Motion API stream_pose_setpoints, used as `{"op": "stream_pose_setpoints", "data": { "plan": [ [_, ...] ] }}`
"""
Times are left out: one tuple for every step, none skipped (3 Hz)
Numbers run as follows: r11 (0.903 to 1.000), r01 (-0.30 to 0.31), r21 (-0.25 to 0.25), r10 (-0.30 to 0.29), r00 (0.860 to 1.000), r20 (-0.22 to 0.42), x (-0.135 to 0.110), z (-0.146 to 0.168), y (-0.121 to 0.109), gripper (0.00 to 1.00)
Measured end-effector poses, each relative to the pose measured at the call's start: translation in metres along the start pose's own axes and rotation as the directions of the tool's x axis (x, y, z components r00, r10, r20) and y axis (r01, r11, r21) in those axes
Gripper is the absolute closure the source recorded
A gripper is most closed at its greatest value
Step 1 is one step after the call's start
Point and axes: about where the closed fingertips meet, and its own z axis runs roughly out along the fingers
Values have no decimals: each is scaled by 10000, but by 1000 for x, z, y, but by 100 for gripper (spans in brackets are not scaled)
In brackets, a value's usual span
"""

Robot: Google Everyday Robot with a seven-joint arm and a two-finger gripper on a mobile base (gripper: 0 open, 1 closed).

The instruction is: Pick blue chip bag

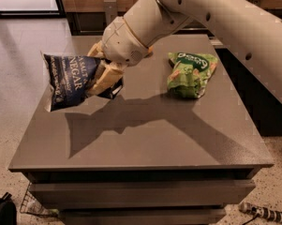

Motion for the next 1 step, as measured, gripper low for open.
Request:
{"op": "stream_pose_setpoints", "data": {
  "plan": [
    [9991,263,326,-263,9997,-2,-9,-16,0,100]
  ]
}}
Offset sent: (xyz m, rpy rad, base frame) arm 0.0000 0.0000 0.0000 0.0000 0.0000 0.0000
